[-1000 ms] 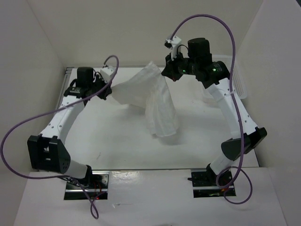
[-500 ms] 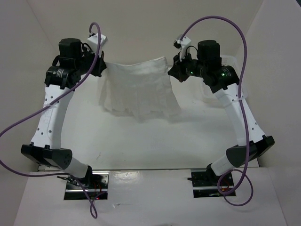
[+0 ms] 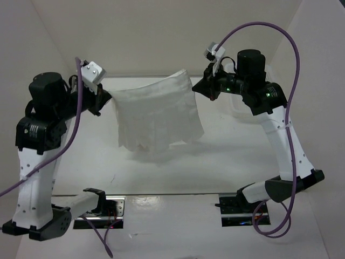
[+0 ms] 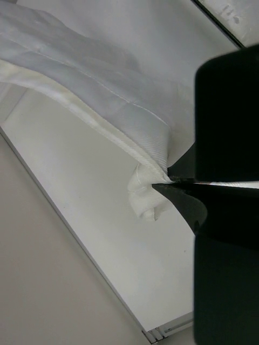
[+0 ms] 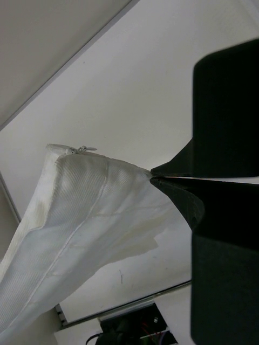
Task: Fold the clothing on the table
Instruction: Flatten the skirt out
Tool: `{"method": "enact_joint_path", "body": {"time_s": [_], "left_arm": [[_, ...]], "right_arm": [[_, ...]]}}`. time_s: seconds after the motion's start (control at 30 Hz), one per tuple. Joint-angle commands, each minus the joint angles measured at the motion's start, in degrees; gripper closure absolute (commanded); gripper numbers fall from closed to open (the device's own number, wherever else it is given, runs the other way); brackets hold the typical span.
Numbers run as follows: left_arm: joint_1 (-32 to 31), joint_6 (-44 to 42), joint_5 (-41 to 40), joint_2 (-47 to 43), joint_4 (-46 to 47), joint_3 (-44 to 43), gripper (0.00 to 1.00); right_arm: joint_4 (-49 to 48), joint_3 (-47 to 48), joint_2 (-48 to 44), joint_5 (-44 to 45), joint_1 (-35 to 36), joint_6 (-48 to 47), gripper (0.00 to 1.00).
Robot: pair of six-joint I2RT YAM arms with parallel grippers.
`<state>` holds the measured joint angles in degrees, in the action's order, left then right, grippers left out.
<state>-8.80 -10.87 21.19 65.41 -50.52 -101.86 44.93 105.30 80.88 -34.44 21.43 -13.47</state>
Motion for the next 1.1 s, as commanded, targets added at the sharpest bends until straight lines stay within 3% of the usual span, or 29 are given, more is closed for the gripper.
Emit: {"method": "enact_joint_path", "body": {"time_s": [0.0,0.27,0.47,0.57,0.73,0.97,1.07], "left_arm": [[0.0,-1.7,1.9,-4.6,0.8,2.8,1.0],[0.0,-2.4,4.1,-8.9,-0.5,11.4,0.98],[0.0,-5.4,1.0,-2.8,2.8,18.3,0.97],[0.0,-5.4,-3.7,4.8,5.5,18.9,0.93],[0.0,-4.7,-9.0,22.6,6.2,9.2,0.95],[0.0,-4.7,-14.8,42.1,6.1,-11.9,0.92],[0.0,-4.2,-15.5,47.7,5.6,-20.6,0.82]], "right_arm": [[0.3,-0.3,-3.4,-3.0,-0.3,-1.7,1.0],[1.0,-4.6,-3.9,-5.6,-0.3,-3.5,1.0],[-3.1,-9.9,-2.0,-2.2,-0.3,-3.5,1.0],[-6.7,-13.6,0.8,3.6,-0.3,-4.0,1.0],[-12.4,-17.8,4.8,11.9,-0.3,-4.0,1.0],[-18.1,-17.1,11.0,16.0,-4.8,-3.4,1.0],[-19.8,-15.7,13.2,18.9,-6.6,-2.1,1.0]]}}
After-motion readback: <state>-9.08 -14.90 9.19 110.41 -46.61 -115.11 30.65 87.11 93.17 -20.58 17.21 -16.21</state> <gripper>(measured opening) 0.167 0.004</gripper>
